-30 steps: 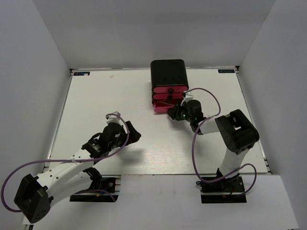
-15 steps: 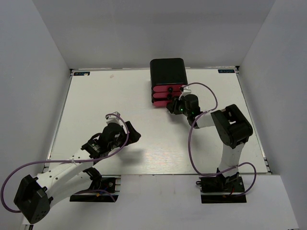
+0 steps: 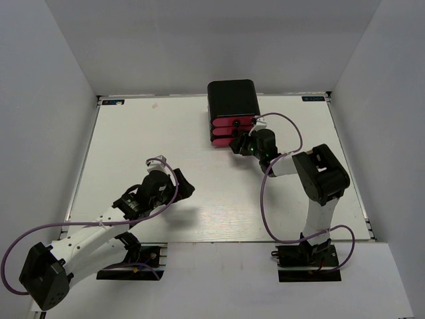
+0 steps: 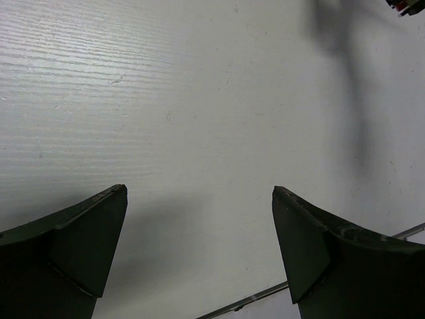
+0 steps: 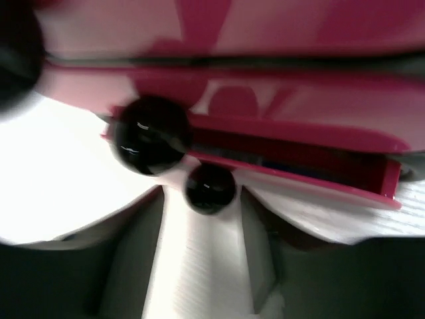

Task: Sort the stationery into containers
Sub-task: Close the drawer

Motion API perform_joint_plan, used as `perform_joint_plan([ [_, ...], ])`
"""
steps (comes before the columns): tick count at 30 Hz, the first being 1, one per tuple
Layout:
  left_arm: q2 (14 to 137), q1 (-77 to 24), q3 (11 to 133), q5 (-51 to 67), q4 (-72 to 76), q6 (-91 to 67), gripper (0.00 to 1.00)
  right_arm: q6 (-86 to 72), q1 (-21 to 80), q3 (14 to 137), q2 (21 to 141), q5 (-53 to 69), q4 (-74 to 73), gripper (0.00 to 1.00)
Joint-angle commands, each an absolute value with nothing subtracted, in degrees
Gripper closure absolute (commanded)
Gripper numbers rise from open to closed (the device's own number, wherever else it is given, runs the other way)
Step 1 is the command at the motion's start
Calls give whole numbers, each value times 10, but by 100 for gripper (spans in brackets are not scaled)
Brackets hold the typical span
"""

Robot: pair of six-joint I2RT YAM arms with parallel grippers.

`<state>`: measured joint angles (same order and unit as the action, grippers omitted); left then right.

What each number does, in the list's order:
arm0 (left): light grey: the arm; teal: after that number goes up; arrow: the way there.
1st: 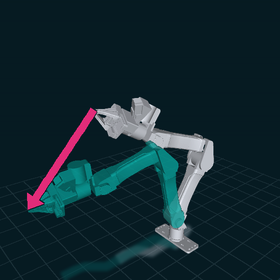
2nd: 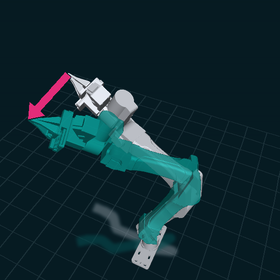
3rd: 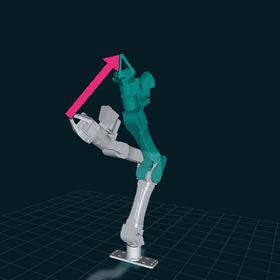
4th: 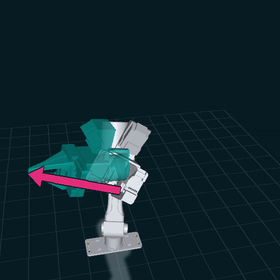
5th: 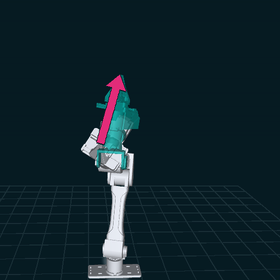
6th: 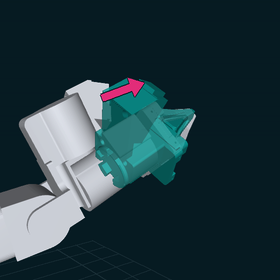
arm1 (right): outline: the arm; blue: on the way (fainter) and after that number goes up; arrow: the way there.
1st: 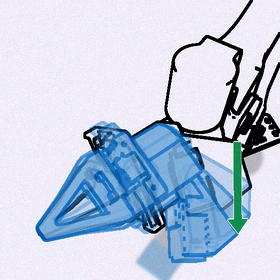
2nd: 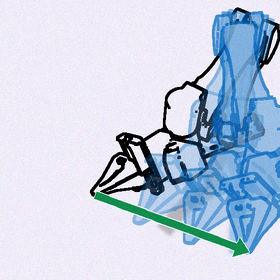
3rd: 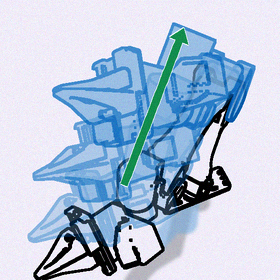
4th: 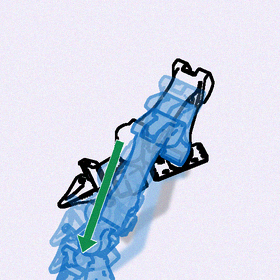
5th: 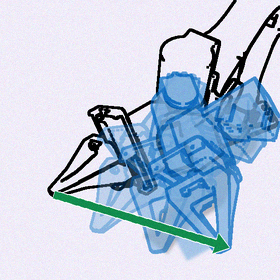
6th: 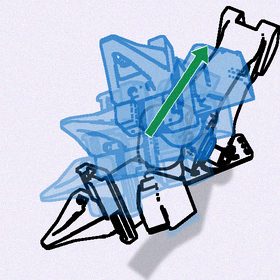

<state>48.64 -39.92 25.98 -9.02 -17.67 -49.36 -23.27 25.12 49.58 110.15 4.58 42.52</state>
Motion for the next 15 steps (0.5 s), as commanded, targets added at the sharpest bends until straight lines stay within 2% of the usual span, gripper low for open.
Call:
perform_joint_plan([
  [1,482,-402,275,-92,-180,-498,0,-273,247,483,1052,37,505,42],
  [5,487,-402,275,-92,-174,-498,0,-285,249,467,1042,39,507,34],
  [9,487,-402,275,-92,-174,-498,0,-295,249,439,1020,42,505,34],
  [10,487,-402,275,-92,-174,-498,0,-297,247,426,1015,42,505,37],
  [11,487,-402,275,-92,-180,-498,0,-301,247,397,996,42,501,48],
  [12,487,-402,275,-92,-180,-498,0,-301,247,396,996,42,499,48],
  [13,482,-402,275,-92,-180,-498,0,-304,243,381,991,42,498,54],
  [14,482,-402,269,-92,-180,-498,0,-308,244,364,976,42,498,62],
  [15,482,-402,269,-92,-180,-498,0,-315,241,349,971,37,494,78],
])
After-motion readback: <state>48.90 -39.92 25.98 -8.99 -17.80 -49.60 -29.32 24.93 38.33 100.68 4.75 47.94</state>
